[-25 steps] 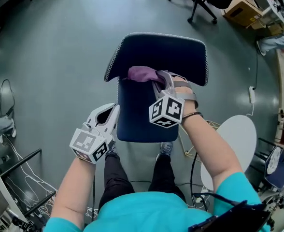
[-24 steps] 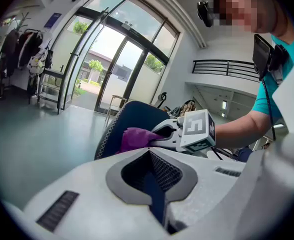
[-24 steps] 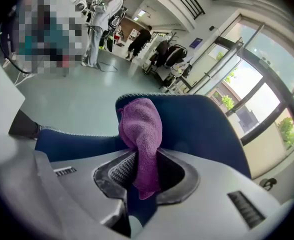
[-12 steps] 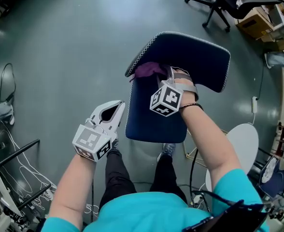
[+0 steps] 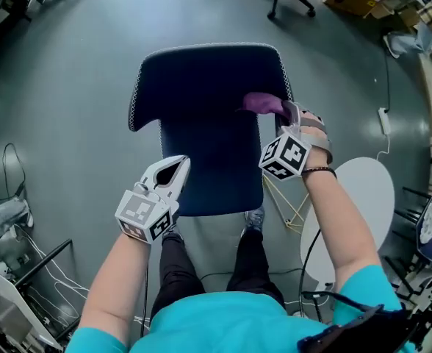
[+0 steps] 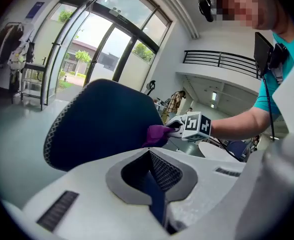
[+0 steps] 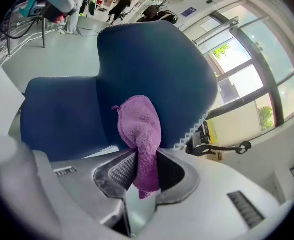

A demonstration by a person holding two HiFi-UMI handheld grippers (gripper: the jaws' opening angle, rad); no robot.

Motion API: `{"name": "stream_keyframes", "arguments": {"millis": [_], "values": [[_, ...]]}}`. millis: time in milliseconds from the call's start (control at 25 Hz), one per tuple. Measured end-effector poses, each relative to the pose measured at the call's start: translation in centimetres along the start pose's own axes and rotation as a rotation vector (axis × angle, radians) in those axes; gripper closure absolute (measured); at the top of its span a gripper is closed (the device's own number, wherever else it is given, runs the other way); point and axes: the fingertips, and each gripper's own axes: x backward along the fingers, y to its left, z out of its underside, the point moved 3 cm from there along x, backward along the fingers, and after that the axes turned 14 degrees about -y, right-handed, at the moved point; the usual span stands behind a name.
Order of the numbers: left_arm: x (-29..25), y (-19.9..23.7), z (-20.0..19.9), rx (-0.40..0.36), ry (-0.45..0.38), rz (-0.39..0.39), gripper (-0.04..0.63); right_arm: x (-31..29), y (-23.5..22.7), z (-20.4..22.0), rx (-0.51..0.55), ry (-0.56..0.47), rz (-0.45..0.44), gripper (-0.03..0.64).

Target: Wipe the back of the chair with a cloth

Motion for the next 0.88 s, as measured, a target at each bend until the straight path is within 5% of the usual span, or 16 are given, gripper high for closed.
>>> {"name": "stream_keyframes", "arguments": {"millis": [200, 320, 640, 880], "values": [[-4.3, -4.0, 0.6, 0.005, 0.005, 0.050, 0.600, 2.5, -1.8, 4.3, -0.043, 0.000, 0.026, 0.526], [-4.5, -4.3, 0.5, 0.009, -0.010, 0.056, 0.600, 2.8, -1.5, 2.9, -0.065, -0.052, 0.017, 0.528], [3.7, 1.1, 0.2, 0.014, -0.044, -0.039, 0.600, -1.1, 8.9, -14.8, 0.036, -0.344, -0.215, 0.526], [10.5, 5.8, 1.0, 0.025, -0.059, -0.098, 0.600, -6.7, 16.5, -24.9, 0.005, -0.382, -0.338, 0.526]]}}
